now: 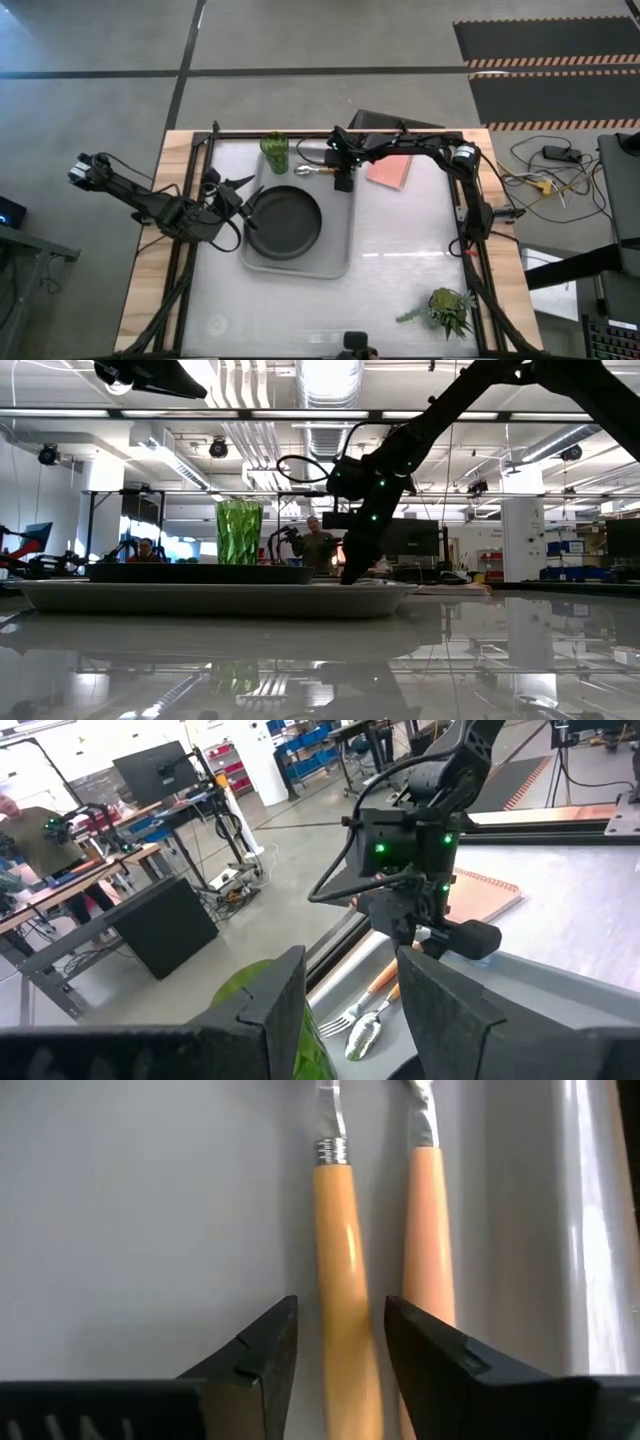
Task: Pick and place plate/cup/fork/spoon on tray
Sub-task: Put the yellow spoon on the gray serving tray to the left of the yellow fork
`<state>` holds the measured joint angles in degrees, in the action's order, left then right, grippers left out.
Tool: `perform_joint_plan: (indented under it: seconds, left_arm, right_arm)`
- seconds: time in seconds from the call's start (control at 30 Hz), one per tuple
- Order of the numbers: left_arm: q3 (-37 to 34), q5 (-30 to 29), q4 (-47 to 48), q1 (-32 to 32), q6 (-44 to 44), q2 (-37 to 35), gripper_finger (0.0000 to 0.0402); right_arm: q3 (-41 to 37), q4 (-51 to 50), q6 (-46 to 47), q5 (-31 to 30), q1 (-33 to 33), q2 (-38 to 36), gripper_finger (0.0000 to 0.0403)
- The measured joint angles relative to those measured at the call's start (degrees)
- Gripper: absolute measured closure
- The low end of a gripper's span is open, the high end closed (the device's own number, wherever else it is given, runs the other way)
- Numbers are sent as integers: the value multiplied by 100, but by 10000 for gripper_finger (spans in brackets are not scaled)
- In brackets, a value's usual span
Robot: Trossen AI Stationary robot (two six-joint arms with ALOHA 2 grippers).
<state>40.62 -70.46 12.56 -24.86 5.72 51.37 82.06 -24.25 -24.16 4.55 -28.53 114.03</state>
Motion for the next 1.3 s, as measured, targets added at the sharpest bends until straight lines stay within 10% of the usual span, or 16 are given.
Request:
perform_joint_plan:
  seconds: [0.53, 1.3]
  left_arm:
    - [-4, 2, 0, -2, -3, 0, 259]
    - [-4, 76, -13, -2, 0, 0, 259]
  right_arm:
    - [0, 75, 24, 13, 2, -25, 371]
    - [-440, -416, 1217, 998, 3, -1803, 395]
